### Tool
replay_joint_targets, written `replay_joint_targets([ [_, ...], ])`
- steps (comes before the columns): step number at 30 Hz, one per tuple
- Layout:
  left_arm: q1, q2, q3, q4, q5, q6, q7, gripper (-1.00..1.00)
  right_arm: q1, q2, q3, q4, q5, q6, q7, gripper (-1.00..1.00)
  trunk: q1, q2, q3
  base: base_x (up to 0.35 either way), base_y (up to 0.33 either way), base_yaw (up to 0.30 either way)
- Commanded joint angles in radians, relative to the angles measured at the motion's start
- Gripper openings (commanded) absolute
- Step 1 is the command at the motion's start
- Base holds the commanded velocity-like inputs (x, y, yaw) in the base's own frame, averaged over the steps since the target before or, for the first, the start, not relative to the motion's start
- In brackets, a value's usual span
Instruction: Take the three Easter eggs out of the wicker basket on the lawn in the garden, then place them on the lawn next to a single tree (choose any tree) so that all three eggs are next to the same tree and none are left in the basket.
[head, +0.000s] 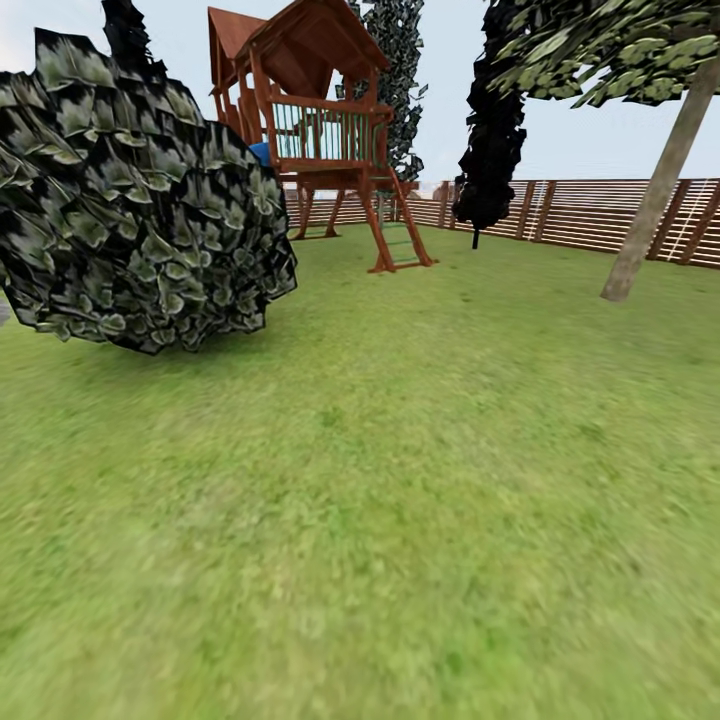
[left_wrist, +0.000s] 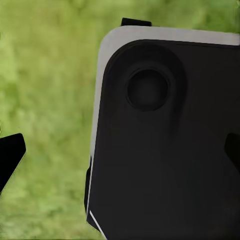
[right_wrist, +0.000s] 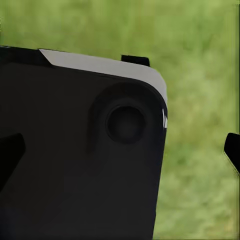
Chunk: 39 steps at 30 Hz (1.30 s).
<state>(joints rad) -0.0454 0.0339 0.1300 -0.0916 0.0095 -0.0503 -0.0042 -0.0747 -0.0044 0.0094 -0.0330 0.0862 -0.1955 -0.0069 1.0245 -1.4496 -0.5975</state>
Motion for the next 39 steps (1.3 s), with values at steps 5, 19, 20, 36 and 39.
replay_joint_targets([
  [5, -0.001, 0.0, 0.005, 0.001, 0.0, -0.003, 0.0, 1.0, -0.001, 0.0, 0.0, 0.001, 0.009, -0.003, -0.001, 1.0, 0.001, 0.0, -0.001, 0.324, 0.0, -0.068],
  [19, -0.001, 0.0, 0.005, 0.001, 0.001, -0.003, 0.0, 1.0, -0.001, -0.001, 0.002, 0.002, 0.01, -0.002, -0.001, 1.0, 0.001, 0.0, -0.001, 0.324, 0.0, -0.015],
  [20, -0.001, 0.0, 0.005, 0.001, 0.001, -0.003, 0.0, 1.0, -0.001, -0.002, 0.002, 0.002, 0.01, -0.003, -0.001, 1.0, 0.001, 0.0, -0.001, 0.324, 0.0, 0.0],
  [36, -0.001, 0.0, 0.005, 0.001, 0.001, -0.003, 0.0, 1.0, -0.001, 0.0, 0.001, 0.001, 0.01, -0.003, -0.001, 1.0, 0.001, 0.0, -0.001, 0.324, 0.0, 0.0],
  [39, -0.001, 0.0, 0.005, 0.001, 0.001, -0.003, 0.0, 1.0, -0.001, 0.0, 0.001, 0.001, 0.01, -0.003, -0.001, 1.0, 0.001, 0.0, -0.001, 0.324, 0.0, -0.028],
])
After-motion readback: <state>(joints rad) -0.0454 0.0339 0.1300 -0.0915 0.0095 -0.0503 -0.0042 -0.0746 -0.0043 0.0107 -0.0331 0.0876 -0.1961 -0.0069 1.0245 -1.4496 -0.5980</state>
